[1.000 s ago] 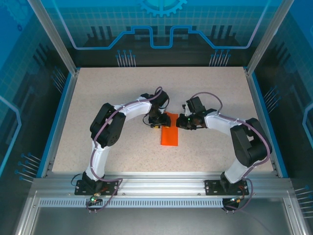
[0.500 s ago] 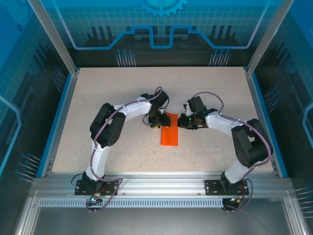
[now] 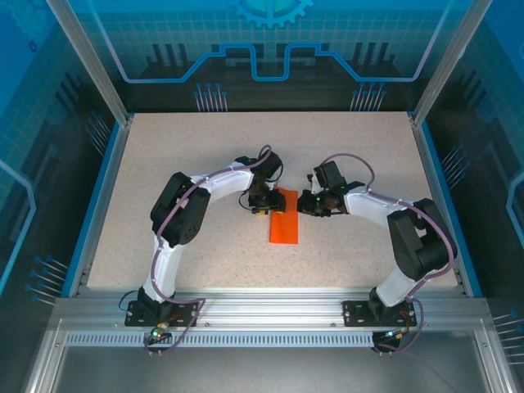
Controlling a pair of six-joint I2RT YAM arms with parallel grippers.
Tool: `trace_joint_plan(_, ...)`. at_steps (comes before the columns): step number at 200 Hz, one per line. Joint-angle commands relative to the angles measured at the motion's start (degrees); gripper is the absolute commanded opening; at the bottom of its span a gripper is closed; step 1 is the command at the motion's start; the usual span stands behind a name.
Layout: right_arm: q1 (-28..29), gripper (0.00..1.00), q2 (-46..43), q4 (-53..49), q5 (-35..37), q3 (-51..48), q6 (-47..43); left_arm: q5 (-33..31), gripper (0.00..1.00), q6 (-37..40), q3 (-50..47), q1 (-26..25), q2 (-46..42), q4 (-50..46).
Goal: Fold a paper plane with a square sheet of paper (fold left side to right side)
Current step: Hold the square sheet of paper at the center of the table.
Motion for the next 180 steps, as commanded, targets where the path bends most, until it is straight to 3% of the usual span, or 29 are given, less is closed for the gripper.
trace_joint_plan(1,-0.57,0.10,-0.75,-1.09,-0.56,-0.72,-0.68,1.87,0.55,-0.43,-1.15,-0.81,5.65,2.14)
trace_joint_plan(104,0.11,0.09,1.08,-0.04,-2.47,-0.16,-0.28,2.27,0.55,-0.41,-0.69,-0.91,6.29,2.01)
trace_joint_plan(180,2.22,0.03,7.73,0.89,-5.38,3.62,0.42,2.10,0.55,-0.25,-0.57,-0.92,6.29,1.85)
